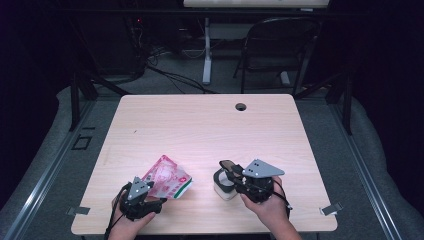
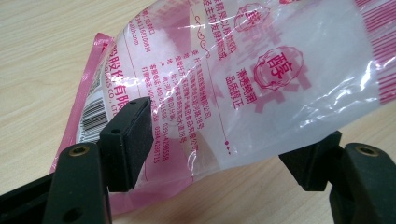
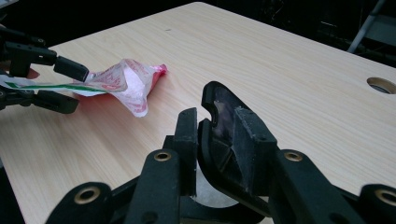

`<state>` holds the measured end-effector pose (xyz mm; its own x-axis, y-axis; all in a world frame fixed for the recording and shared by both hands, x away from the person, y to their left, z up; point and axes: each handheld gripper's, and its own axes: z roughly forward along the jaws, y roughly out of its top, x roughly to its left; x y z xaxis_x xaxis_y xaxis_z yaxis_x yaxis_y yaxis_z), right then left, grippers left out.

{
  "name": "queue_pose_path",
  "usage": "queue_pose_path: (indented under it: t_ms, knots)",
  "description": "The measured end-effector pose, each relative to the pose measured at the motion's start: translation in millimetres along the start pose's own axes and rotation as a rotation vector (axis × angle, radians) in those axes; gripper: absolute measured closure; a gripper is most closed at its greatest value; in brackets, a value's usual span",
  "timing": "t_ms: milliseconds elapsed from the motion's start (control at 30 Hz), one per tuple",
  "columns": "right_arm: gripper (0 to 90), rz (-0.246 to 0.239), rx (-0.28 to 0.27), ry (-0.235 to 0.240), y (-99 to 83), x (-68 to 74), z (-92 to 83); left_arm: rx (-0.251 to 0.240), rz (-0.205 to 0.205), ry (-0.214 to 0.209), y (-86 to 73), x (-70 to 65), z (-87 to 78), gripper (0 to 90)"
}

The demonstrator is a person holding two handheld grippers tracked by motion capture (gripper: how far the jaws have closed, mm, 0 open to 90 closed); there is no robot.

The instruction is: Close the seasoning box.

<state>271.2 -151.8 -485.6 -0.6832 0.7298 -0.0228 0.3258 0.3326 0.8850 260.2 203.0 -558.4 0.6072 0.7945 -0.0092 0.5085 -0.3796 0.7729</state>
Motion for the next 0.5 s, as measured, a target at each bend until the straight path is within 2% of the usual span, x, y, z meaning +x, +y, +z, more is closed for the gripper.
queue_pose_path:
  t_ms: [133,300,433,500]
  knots:
    - [70.4,-0.012,0.0,-0.002,-2.0,3.5,1.9,0.009,0.031,0.003,0.2,-2.8,2.8,31.4]
    - [70.2,-0.024,0.002,0.004,-4.4,6.6,3.4,0.004,0.014,-0.002,0.1,-2.8,3.7,31.4]
    - [70.0,-0.022,0.005,0.011,-5.7,8.0,4.7,0.007,0.016,-0.002,0.0,-2.2,3.1,31.4]
    - [70.1,-0.026,0.009,0.015,-7.0,10.2,6.2,0.013,0.03,-0.001,0.4,-2.7,2.0,31.4]
